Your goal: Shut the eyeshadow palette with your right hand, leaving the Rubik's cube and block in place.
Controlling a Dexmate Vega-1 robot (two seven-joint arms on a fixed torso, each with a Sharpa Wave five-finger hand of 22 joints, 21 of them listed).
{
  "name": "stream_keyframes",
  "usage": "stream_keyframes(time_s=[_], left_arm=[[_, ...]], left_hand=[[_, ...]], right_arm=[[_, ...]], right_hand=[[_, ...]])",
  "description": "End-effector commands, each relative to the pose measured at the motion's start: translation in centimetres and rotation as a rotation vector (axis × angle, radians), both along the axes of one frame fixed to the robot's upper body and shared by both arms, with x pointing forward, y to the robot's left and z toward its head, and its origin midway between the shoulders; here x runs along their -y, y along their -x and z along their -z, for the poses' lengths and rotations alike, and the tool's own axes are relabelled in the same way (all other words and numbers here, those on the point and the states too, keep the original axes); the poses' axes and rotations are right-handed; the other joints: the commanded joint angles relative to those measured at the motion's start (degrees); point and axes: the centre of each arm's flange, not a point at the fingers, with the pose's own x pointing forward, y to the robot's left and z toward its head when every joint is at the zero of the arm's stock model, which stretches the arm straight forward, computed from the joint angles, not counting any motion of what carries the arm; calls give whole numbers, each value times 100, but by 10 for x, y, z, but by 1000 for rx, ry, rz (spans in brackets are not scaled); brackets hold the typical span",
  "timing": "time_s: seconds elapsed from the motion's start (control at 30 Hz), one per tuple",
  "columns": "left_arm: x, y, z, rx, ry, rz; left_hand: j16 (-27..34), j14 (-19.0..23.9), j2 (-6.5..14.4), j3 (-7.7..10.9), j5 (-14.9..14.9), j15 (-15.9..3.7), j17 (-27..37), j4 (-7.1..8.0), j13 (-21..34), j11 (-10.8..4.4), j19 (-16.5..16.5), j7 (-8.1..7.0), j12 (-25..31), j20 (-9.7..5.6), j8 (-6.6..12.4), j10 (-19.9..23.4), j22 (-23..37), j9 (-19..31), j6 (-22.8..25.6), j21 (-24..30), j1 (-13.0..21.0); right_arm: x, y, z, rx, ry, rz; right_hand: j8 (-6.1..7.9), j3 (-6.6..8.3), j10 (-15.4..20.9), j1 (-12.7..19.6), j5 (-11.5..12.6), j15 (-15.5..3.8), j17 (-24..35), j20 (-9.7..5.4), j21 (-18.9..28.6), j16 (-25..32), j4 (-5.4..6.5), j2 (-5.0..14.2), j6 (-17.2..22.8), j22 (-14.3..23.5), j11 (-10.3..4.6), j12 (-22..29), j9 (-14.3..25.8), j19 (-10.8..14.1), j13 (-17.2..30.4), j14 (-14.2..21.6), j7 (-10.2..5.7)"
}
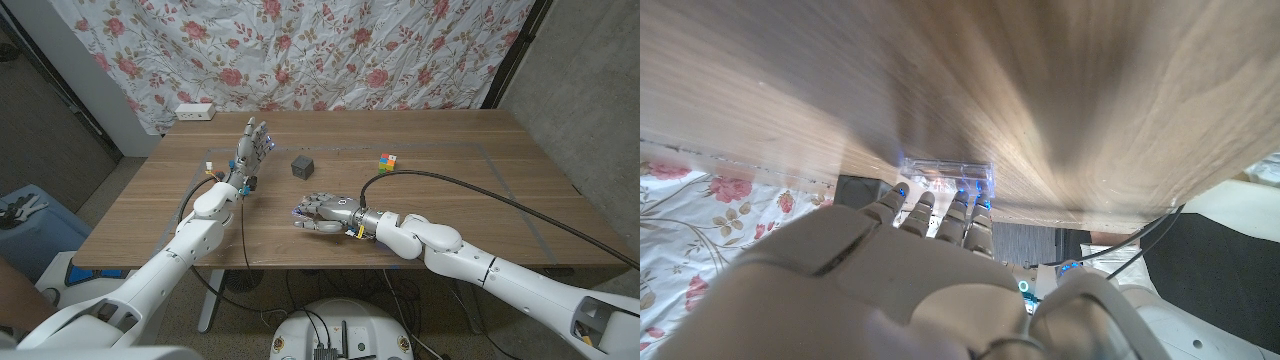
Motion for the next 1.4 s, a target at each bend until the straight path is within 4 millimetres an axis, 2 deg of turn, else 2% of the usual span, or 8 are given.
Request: stream_keyframes(time_s=[0.03, 0.37, 1.0, 1.4], left_arm=[[0, 0, 0, 0, 0, 0], [0, 0, 0, 0, 0, 0], [0, 0, 0, 0, 0, 0], [0, 0, 0, 0, 0, 0]], left_hand=[[35, 22, 44, 44, 23, -134, 30, 2, 24, -51, 41, -40, 30, 7, 30, 4, 22, 24, -11, 24, 35], [37, 27, 44, 44, 23, -134, 30, 3, 24, -53, 43, -40, 30, 9, 29, 4, 22, 24, -14, 25, 34], [34, 21, 45, 45, 23, -131, 30, 3, 24, -60, 44, -40, 29, 7, 30, 2, 22, 24, -12, 26, 35], [35, 23, 45, 45, 23, -134, 30, 3, 24, -32, 44, -40, 29, 6, 30, 3, 22, 24, -12, 25, 35]], right_arm=[[1, -3, 0, 5, 3, -2], [-6, -1, -8, 17, -13, -24], [-14, 8, -24, 38, -75, -79], [-10, 12, -42, 40, -173, -124]], right_hand=[[35, -20, 51, -1, -7, -28, 23, -25, 8, 14, 42, 458, 59, 25, -8, 29, 9, -4, 27, -41, -17], [22, -26, 41, -2, -4, -40, 28, -44, 17, 19, 46, 464, 40, 25, -14, 21, 10, 21, 27, -46, -28], [13, 2, 43, 35, 15, -54, 26, 14, 31, 29, 32, 502, 26, 23, -58, 17, 10, 84, 26, -31, -88], [13, 25, 50, 74, 25, -75, 13, 6, 64, 38, 1, 491, 35, 23, -43, 16, 9, 202, 26, 5, -92]])
